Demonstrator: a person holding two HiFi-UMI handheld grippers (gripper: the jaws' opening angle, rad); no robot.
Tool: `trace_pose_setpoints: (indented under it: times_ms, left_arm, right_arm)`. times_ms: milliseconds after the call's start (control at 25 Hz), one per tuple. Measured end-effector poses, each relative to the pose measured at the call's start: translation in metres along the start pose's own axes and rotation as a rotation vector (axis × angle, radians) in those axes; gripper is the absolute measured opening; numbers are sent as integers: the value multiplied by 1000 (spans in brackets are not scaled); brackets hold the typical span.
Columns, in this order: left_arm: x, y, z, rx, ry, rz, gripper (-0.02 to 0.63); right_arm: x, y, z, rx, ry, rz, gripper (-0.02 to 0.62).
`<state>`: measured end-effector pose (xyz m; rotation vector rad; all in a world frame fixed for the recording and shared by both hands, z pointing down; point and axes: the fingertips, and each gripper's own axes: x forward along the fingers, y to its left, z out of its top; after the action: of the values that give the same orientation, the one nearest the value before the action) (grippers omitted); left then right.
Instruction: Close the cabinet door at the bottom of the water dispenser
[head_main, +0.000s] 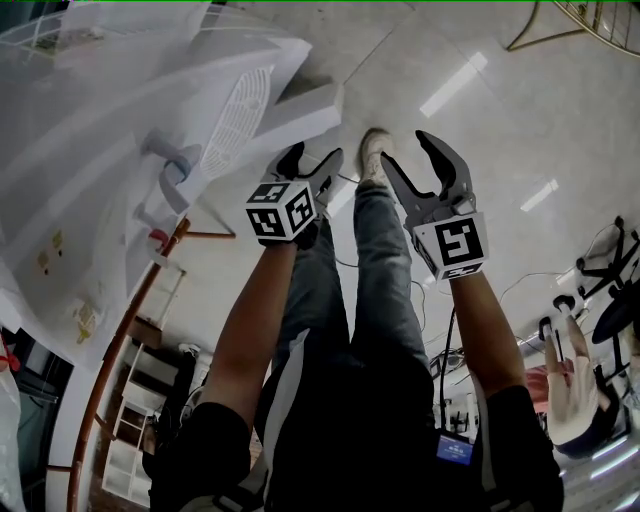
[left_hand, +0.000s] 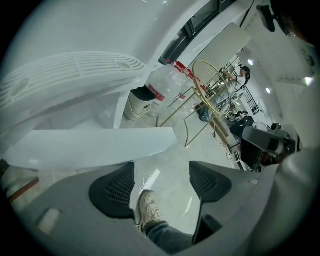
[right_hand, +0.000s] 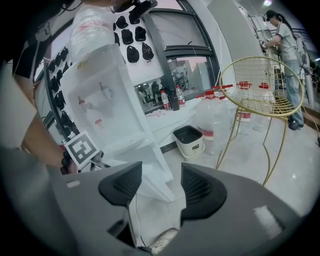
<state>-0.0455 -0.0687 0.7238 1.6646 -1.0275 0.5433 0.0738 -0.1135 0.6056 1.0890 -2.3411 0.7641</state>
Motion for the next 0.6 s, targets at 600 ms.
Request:
trace_pose_setpoints:
  times_ms: [600]
  left_arm:
    - [16, 1, 26, 6, -25, 2, 356]
  right_arm:
    - [15, -11, -5, -12, 28, 25, 235]
